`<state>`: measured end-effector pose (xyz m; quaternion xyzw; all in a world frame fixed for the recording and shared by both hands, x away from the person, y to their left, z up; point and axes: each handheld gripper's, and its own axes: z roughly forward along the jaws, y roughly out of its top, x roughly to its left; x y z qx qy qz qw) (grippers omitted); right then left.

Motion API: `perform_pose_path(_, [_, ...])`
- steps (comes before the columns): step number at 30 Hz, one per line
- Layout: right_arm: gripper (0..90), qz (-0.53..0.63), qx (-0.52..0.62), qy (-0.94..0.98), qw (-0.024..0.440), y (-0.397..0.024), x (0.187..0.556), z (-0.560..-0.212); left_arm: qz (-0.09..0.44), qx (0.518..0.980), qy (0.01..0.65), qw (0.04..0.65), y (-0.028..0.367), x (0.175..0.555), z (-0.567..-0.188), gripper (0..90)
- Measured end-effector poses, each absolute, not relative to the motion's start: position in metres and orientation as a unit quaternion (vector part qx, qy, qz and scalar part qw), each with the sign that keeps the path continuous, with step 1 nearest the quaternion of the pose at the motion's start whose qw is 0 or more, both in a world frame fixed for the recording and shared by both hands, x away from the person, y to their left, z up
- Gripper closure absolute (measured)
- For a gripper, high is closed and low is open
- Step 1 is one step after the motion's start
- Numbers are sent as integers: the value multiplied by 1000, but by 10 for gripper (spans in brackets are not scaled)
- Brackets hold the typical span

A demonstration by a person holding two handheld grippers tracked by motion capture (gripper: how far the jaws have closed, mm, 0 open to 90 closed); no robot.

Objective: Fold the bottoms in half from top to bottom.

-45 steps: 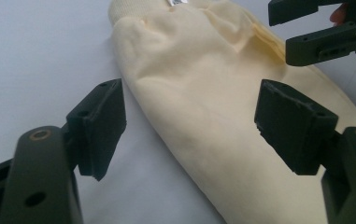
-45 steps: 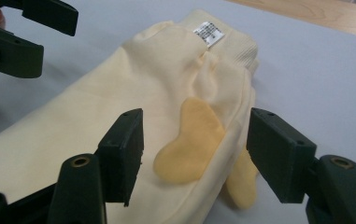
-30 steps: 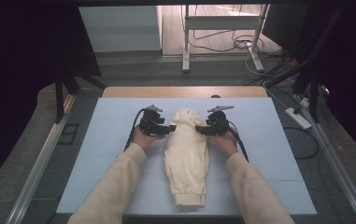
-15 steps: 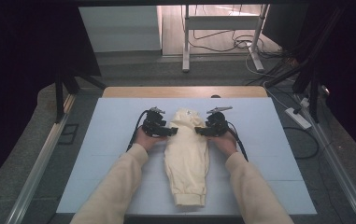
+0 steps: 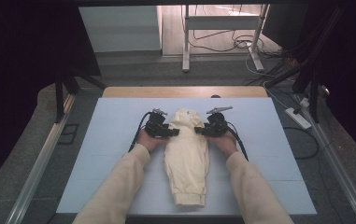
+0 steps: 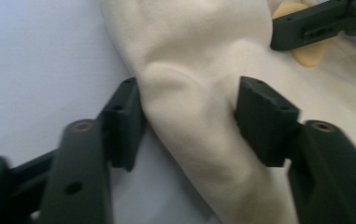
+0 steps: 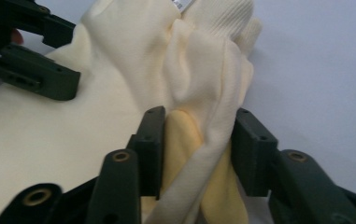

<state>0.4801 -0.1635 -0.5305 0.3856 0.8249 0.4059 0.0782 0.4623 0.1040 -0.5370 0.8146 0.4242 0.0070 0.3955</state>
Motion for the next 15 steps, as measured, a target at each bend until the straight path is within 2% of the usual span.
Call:
perform_pose_path(3, [660, 410, 382, 826, 67, -164, 480, -531, 6, 820, 418, 390, 102, 461, -536, 598])
perform_pose_path(5, [684, 413, 381, 825, 62, -163, 479, -531, 3, 824, 412, 389, 102, 460, -536, 713])
perform_pose_path(7, [702, 414, 380, 825, 62, -163, 479, -531, 9, 829, 401, 389, 101, 458, -533, 779])
perform_pose_path(10, [711, 416, 374, 827, 65, -164, 477, -527, 22, 835, 387, 390, 101, 456, -530, 813])
perform_pose_path(15, [713, 432, 363, 822, 75, -165, 473, -518, 33, 830, 379, 407, 105, 453, -521, 819])
